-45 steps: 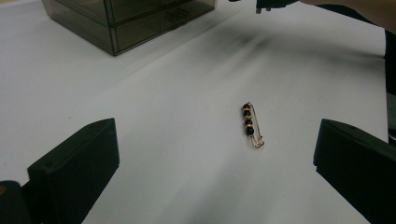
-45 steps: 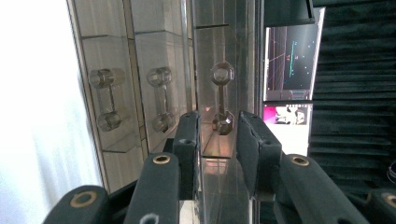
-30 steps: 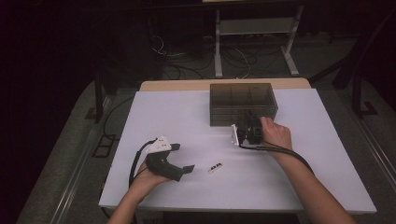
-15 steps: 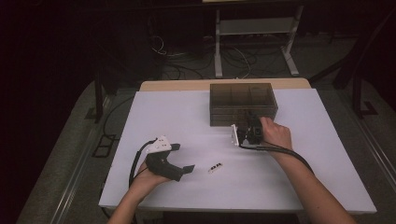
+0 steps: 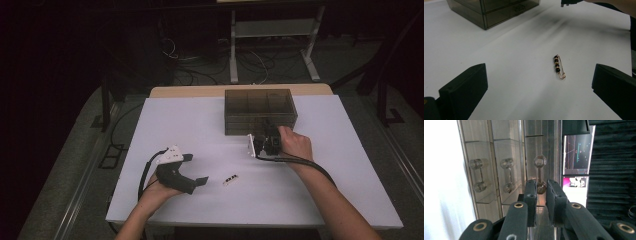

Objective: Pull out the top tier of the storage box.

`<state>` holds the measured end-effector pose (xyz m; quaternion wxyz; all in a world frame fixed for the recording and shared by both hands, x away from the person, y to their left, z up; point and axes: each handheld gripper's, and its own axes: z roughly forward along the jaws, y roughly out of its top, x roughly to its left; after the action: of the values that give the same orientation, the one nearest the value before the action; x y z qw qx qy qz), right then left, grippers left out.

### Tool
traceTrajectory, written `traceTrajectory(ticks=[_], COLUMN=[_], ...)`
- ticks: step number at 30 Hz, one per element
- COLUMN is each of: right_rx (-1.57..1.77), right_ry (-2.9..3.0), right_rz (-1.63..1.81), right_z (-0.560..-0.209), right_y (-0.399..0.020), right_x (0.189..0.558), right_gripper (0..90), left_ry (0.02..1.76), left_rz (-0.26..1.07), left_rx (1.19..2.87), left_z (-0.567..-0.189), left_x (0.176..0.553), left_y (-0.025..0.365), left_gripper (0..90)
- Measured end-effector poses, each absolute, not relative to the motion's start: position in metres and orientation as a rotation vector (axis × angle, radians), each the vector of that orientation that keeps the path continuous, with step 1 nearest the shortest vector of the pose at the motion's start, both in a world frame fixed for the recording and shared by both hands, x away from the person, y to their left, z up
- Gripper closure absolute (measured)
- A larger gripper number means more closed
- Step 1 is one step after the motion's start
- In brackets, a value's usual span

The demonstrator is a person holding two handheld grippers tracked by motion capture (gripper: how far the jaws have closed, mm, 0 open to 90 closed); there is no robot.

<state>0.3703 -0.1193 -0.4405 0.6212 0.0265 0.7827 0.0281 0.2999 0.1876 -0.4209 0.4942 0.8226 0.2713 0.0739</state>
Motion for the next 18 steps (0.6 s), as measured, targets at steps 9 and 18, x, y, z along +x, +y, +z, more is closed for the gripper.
traceTrajectory(ticks=[9, 18], right_rx=[0.058, 0.055], right_ry=[1.802, 1.804], right_rz=[0.064, 0.068], right_z=[-0.4400, -0.4397], right_y=[-0.1193, -0.1201], right_x=[0.3680, 0.3645], right_gripper=[77.6, 77.7], left_ry=[0.658, 0.658], left_rz=[0.179, 0.180], left_rx=[1.994, 1.995], left_z=[-0.4209, -0.4208], left_x=[0.3000, 0.2999], left_y=[0.1877, 0.1878], left_gripper=[0.0, 0.0])
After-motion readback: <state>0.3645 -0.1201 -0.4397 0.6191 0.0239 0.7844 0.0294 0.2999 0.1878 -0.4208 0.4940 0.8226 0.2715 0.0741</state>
